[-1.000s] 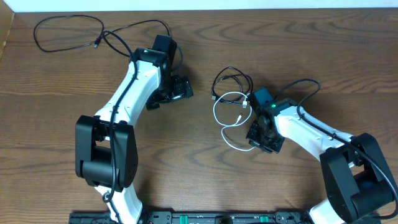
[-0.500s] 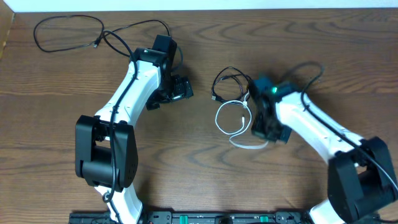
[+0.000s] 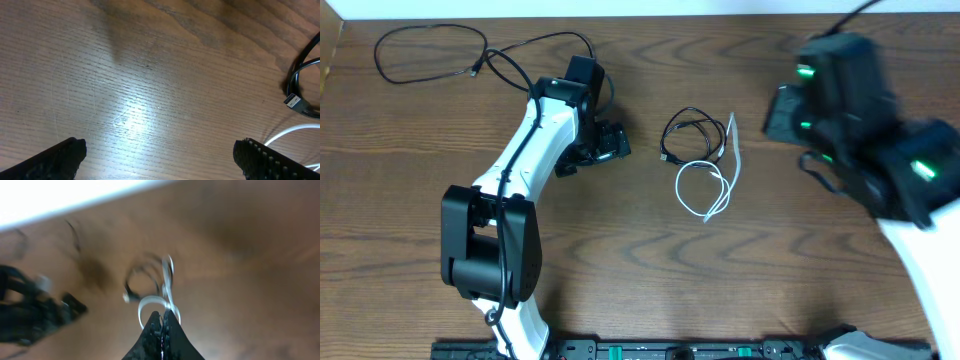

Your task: Untangle cables

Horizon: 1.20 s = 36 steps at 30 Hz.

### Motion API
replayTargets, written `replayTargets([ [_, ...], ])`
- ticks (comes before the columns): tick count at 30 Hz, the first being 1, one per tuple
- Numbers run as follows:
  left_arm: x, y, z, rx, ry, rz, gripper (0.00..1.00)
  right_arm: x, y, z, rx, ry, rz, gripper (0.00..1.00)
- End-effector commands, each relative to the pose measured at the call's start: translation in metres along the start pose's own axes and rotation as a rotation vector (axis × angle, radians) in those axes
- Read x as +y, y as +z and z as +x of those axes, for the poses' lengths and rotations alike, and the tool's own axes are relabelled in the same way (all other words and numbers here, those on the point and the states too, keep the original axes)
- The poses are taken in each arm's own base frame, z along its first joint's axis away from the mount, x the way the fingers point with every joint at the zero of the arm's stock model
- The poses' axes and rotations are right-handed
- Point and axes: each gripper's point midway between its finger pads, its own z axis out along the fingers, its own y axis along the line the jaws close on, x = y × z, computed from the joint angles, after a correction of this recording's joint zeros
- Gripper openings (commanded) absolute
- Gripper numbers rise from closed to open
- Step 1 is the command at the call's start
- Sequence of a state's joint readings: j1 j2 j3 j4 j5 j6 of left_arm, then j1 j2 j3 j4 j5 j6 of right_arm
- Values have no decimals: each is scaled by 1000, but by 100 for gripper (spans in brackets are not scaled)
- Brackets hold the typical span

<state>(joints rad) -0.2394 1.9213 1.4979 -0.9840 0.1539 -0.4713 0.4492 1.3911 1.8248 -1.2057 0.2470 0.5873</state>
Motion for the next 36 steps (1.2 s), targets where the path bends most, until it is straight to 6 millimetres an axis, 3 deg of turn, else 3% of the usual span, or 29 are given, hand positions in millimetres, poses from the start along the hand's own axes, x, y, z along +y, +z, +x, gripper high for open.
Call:
replayTargets([
  [1, 2, -3, 0, -8, -3, -6, 100, -10, -40, -28, -154, -32, -1, 1],
  [5, 2, -3, 0, -8, -3, -6, 100, -15, -61, -30, -192, -18, -25, 1],
  [7, 2, -3, 0, -8, -3, -6, 100, -20, -60, -23, -163, -28, -8, 14],
  [8, 2, -3, 0, -8, -3, -6, 100, -28, -52, -12, -114, -45, 38, 30],
  [13, 2, -3, 0, -8, -3, -6, 100, -71, -9, 22, 74, -29, 246, 59],
  [16, 2, -3, 0, -8, -3, -6, 100, -99, 28, 44, 212, 22, 325, 60],
  [18, 2, -3, 0, -8, -3, -6, 100, -112, 58, 74, 374, 74, 334, 70],
  [25, 2, -3, 0, -8, -3, -6, 100, -132, 111, 154, 669, 104, 382, 78],
  [29, 2, -3, 0, -8, -3, -6, 100, -119, 143, 202, 793, 166, 267, 77],
  [36, 2, -3, 0, -8, -3, -6, 100, -129, 171, 252, 862, 246, 280, 71],
])
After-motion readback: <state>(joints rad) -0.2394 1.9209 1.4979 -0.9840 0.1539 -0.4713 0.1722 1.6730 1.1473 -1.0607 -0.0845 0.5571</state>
